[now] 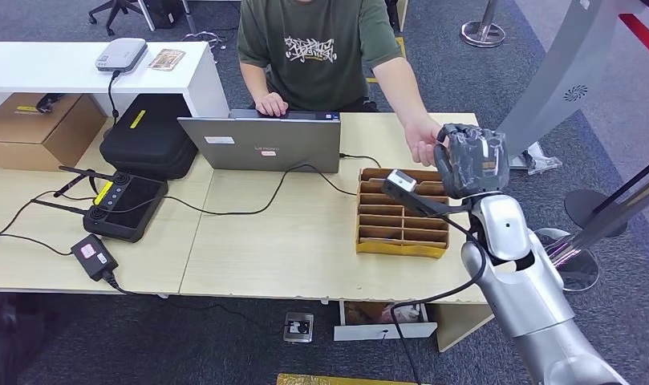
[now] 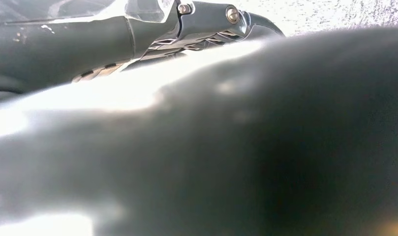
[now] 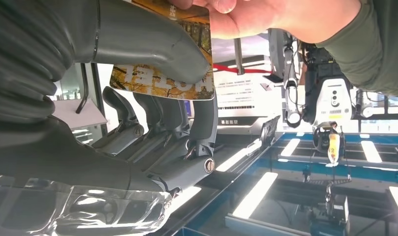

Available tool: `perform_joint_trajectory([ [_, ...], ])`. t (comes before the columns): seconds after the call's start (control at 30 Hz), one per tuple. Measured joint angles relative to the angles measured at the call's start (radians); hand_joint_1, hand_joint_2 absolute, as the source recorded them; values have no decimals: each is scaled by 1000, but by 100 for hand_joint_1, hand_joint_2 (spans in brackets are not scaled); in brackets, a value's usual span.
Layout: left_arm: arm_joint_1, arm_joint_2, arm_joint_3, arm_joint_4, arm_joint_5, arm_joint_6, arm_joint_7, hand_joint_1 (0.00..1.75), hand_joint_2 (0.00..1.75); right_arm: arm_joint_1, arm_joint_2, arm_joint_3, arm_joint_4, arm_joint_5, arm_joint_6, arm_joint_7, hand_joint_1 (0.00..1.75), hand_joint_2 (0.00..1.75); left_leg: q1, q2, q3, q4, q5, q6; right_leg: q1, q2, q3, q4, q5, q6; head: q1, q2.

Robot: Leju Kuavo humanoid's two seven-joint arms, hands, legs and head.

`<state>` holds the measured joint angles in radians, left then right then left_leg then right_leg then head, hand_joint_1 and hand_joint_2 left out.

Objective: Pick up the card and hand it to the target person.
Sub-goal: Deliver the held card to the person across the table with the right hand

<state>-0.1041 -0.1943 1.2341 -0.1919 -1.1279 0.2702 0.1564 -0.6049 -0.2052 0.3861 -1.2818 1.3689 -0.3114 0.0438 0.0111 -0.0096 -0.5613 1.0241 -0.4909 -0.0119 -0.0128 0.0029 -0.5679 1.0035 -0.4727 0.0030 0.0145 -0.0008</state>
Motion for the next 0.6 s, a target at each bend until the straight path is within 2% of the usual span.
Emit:
perform_joint_trajectory([
  [0.07, 0, 0, 0, 0, 0, -1, 0, 0, 0, 0, 0, 1, 3, -1, 0, 0, 147, 175, 0, 0, 0, 0, 0, 0, 0, 0, 0, 0, 0, 0, 0, 0],
  [0.17, 0, 0, 0, 0, 0, -1, 0, 0, 0, 0, 0, 2, 6, -1, 0, -1, 32, 175, 0, 0, 0, 0, 0, 0, 0, 0, 0, 0, 0, 0, 0, 0],
  [0.2, 0, 0, 0, 0, 0, -1, 0, 0, 0, 1, 0, 3, 7, -1, 0, -1, 0, 175, 0, 0, 0, 0, 0, 0, 0, 0, 0, 0, 0, 0, 0, 0],
  [0.6, 0, 1, 0, 0, -3, -2, 1, 0, 0, 2, 0, 4, 7, -4, 0, 0, 0, 175, 0, 0, 0, 0, 0, 0, 0, 0, 0, 0, 0, 0, 0, 0],
])
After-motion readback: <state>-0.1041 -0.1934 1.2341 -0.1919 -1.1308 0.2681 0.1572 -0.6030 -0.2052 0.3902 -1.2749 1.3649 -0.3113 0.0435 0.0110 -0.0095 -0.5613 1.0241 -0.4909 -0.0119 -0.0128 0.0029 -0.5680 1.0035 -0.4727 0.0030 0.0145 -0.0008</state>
